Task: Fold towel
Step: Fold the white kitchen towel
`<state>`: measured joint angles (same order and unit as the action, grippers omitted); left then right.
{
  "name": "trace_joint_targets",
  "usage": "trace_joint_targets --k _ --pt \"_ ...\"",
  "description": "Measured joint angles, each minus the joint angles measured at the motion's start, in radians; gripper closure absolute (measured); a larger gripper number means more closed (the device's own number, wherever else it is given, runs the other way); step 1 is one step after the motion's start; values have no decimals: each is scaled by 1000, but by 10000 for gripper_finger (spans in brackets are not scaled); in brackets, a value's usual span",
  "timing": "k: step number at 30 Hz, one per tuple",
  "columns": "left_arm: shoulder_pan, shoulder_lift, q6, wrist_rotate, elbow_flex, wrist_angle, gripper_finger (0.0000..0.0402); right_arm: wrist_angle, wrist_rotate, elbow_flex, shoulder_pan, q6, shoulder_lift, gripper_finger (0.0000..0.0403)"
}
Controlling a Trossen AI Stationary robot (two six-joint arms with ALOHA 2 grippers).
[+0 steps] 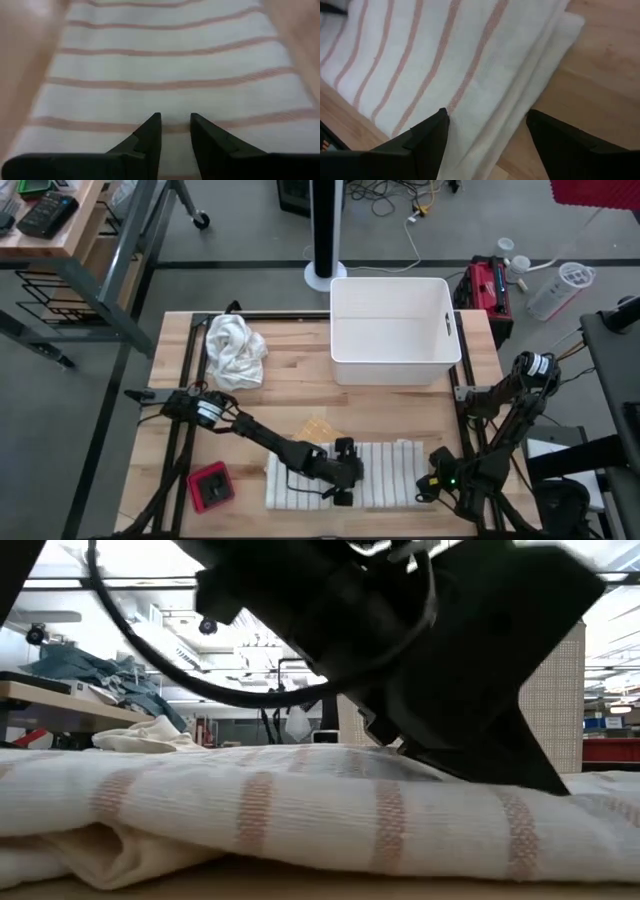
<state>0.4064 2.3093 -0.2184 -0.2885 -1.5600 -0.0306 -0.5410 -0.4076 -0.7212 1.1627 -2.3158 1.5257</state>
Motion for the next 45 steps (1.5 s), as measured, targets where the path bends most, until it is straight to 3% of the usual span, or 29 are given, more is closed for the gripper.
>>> trace_joint_targets --k 10,20,25,33,40,43,45 --pt "-46 -3 -13 6 33 -16 308 -10 35 3 -29 40 -6 133" --pt "-50 -4 -21 9 46 -47 308 47 211 5 -157 282 -23 145" --pt "-55 -5 19 11 45 -22 308 83 227 7 -221 353 -31 151" --pt "-73 -9 77 30 45 -13 308 256 158 16 -305 421 -32 133" --pt "-82 -10 45 59 46 -15 308 445 -49 18 -324 472 -33 136" --pt "-88 -13 27 67 46 -13 308 436 -58 18 -324 420 -9 146" --pt "-88 -13 20 66 46 -11 308 393 -6 18 -325 365 22 153"
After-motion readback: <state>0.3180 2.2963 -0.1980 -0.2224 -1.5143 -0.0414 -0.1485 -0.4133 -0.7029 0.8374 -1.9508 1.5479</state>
